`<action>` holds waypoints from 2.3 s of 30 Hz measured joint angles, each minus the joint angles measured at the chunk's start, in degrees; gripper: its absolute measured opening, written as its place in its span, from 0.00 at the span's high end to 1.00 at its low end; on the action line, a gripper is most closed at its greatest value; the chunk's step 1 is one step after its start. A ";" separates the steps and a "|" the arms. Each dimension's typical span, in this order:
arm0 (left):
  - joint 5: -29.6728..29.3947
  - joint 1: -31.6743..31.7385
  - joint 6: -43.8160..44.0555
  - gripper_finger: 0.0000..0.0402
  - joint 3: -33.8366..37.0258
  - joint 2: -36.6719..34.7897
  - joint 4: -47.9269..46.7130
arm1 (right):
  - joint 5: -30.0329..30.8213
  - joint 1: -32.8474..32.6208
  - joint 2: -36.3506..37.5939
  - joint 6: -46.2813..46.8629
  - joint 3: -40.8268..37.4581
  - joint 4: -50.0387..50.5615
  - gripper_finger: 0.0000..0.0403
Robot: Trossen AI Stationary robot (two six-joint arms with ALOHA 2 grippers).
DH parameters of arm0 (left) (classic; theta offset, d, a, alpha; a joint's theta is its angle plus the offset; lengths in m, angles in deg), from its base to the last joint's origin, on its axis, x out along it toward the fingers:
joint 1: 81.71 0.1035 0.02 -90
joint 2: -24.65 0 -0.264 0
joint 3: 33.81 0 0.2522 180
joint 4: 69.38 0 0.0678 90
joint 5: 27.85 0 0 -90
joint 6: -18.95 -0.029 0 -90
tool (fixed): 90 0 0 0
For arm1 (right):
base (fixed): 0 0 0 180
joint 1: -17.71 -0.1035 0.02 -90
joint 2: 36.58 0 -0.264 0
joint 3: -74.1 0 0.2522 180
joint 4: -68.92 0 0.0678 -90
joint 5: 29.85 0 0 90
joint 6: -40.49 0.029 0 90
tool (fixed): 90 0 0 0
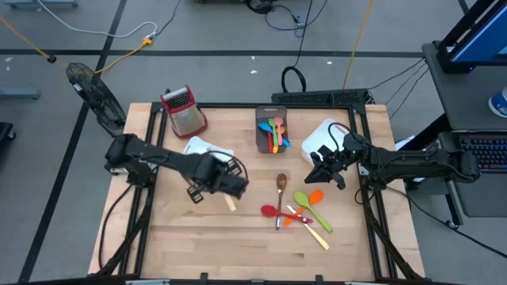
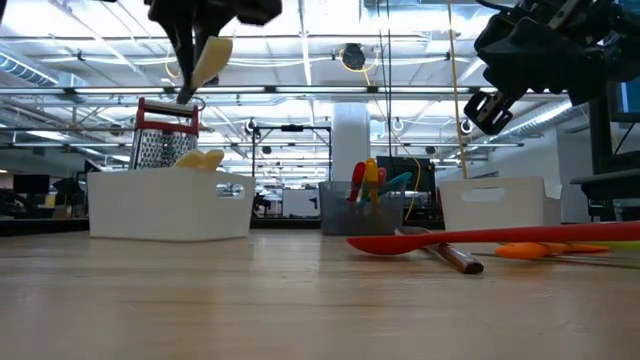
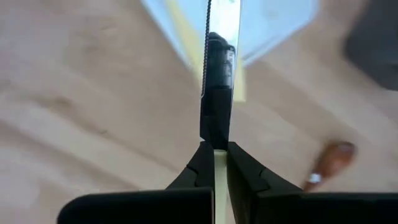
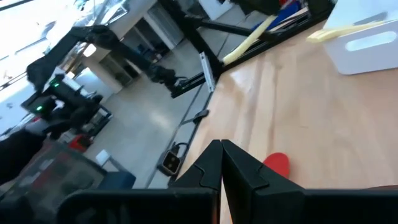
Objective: Pick & Place Kitchen Items
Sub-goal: Put the yellow knife into the left white bin, then put the red slotted spoon into the right white bin
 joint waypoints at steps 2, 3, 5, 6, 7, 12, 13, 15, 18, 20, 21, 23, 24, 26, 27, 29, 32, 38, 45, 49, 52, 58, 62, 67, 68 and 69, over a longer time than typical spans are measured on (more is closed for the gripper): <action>4.20 2.01 0.08 0.98 0.00 0.00 -1.24 | -2.04 0.00 0.00 0.00 0.00 0.02 0.99; 5.34 3.00 0.11 0.98 0.00 0.00 -1.59 | -3.11 0.00 -0.02 0.02 0.00 0.02 0.99; 6.02 4.90 -0.46 0.98 0.00 0.00 -1.46 | -4.73 -0.02 0.00 0.02 0.00 0.02 0.99; 6.04 5.88 -0.90 0.98 0.00 0.00 -1.27 | -5.54 -0.02 0.00 0.02 0.00 0.02 0.99; 6.33 6.93 -1.42 0.98 0.00 0.00 -1.21 | -5.78 -0.02 0.00 0.02 0.00 0.02 0.99; 15.46 14.17 -9.86 0.98 0.10 0.00 -2.22 | -5.79 -0.02 -0.01 -0.02 0.00 0.02 0.99; 17.54 15.70 -11.87 0.98 0.46 -0.03 -2.32 | -5.79 -0.02 -0.01 -0.02 0.00 0.02 0.99; 21.39 18.67 -15.14 0.98 1.64 -0.04 -2.45 | -5.80 -0.02 -0.01 0.00 0.00 0.02 0.99; 25.75 22.92 -21.61 0.98 3.25 -0.04 -2.37 | -5.80 -0.02 0.00 0.00 0.00 0.02 0.99; 28.46 25.64 -25.83 0.98 4.45 -0.04 -2.37 | -5.80 -0.02 0.00 -0.02 0.00 0.02 0.99; 29.47 26.92 -27.69 0.98 5.20 -0.04 -2.23 | -5.80 -0.02 0.00 -0.04 0.00 0.02 0.99; 31.90 29.21 -31.29 0.98 7.11 -0.04 -1.20 | -5.80 -0.02 0.00 0.00 0.00 0.02 0.99; 33.30 30.24 -33.15 0.98 8.11 -0.04 -0.79 | -5.80 -0.02 -0.01 0.00 0.00 0.02 0.99; 36.05 31.90 -36.89 0.98 10.18 -0.04 -1.21 | -5.80 -0.02 0.00 -0.12 0.00 0.02 0.99; 37.01 32.66 -38.35 0.98 11.31 -0.04 -1.62 | -5.80 -0.02 0.00 -0.15 0.00 0.02 0.99; 38.57 34.09 -41.51 0.98 13.85 -0.04 -1.48 | -5.80 -0.02 -0.02 -0.17 0.00 0.02 0.99; 39.78 35.72 -45.10 0.98 17.30 -0.02 -0.76 | -5.80 -0.02 0.00 -0.15 0.00 0.02 0.99; 37.66 38.08 -47.31 0.98 20.64 -0.04 3.79 | -5.80 -0.02 -0.01 -0.15 0.00 0.02 0.99; 32.79 41.01 -51.74 0.97 21.07 -0.02 6.47 | -5.78 -0.02 -0.01 0.00 0.00 0.19 0.99; 32.43 42.04 -54.01 0.91 21.07 -0.02 6.38 | -5.69 -0.02 0.00 0.00 0.00 1.29 0.99; 32.44 42.05 -54.94 0.85 21.07 -0.02 6.36 | -5.67 -0.02 -0.02 0.00 0.00 1.94 0.99; 32.43 41.65 -54.95 0.74 21.07 -0.02 6.36 | -5.60 -0.02 0.00 0.02 0.00 2.03 0.99; 32.44 40.94 -55.51 0.66 21.07 -0.02 6.35 | -5.58 -0.02 -0.01 0.02 0.00 2.03 0.99; 34.17 39.53 -59.15 0.58 21.06 -0.02 6.33 | -5.58 -0.02 0.00 0.07 0.00 2.95 0.99; 34.57 38.99 -59.64 0.57 21.05 -0.02 6.33 | -5.58 -0.02 -0.02 0.07 0.00 3.07 0.99; 34.76 38.34 -59.56 0.56 21.05 -0.02 6.31 | -5.58 -0.02 0.00 0.07 0.00 3.07 0.99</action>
